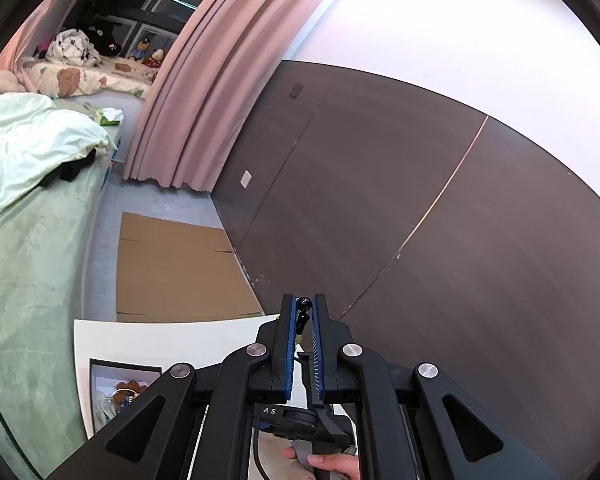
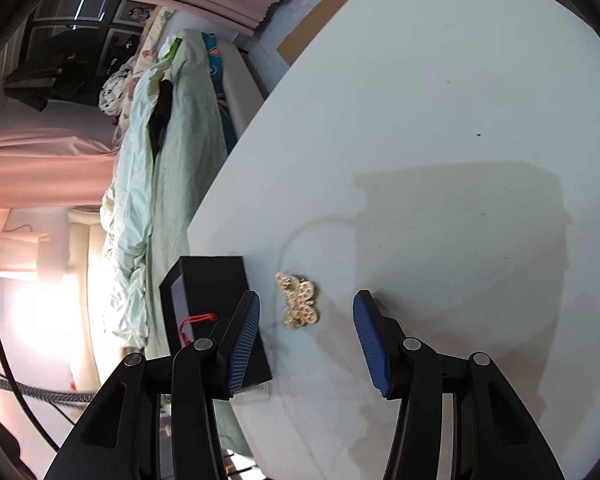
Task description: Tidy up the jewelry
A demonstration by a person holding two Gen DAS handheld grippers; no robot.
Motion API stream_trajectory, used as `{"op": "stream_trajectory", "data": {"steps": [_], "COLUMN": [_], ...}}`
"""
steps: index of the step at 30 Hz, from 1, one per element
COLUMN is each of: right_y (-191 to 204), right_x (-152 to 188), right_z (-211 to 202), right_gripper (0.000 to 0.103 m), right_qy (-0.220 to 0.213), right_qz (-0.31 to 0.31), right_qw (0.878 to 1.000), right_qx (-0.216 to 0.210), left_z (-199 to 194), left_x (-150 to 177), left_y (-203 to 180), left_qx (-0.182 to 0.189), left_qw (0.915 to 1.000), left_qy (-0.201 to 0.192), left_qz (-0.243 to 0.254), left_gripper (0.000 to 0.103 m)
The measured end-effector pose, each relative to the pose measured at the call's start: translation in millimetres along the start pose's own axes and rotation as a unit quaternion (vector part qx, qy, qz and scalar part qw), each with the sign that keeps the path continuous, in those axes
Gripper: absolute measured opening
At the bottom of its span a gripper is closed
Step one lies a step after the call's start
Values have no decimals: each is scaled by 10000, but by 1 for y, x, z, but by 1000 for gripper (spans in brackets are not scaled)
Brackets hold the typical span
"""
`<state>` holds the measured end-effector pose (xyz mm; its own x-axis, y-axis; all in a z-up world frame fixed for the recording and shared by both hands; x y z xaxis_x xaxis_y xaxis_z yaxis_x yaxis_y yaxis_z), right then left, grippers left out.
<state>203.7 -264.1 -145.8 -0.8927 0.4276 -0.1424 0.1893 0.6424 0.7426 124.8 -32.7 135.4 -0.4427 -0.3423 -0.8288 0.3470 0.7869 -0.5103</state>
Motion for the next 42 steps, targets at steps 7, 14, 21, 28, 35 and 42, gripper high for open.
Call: {"op": "stream_trajectory", "data": {"steps": [7, 14, 21, 28, 35, 42], "right_y": [20, 19, 25, 61, 53, 36], "right_x": [11, 8, 6, 28, 31, 28], "right_z": [-3, -14, -14, 13, 31, 36], "right_gripper": [51, 51, 51, 51, 51, 51], "right_qy": [237, 141, 157, 453, 536, 505], "right_qz": [-186, -247, -468, -1274, -1118, -861], "right_qw": [9976, 9975, 9970, 9895, 9920, 9948], "right_qx": [-630, -639, -602, -506, -228, 180], "left_z": [5, 14, 11, 8, -9, -20], "left_x": [1, -1, -10, -13, -26, -30], "left_y": [-1, 12, 7, 4, -2, 5], "left_qx": [-226, -445, -513, -522, -555, -710], "left_qw": [9997, 9990, 9985, 9984, 9977, 9964], "left_qy": [-10, 35, -62, -91, -272, -337], "left_qz": [131, 73, 195, 222, 271, 304], "left_gripper": [7, 7, 7, 7, 7, 7]}}
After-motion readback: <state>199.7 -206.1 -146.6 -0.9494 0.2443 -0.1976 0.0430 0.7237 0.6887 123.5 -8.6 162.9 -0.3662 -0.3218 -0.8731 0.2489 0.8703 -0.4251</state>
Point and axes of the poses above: each gripper's, at about its wrist camera, not at the fingertips, and z roughly the way its jaws point, y to its left, x to its underside, the point moved 1 cm from there along z, roughly the way its jaws point, and after that the axes turned 10 degrees about -y, right-handed, at the moved point
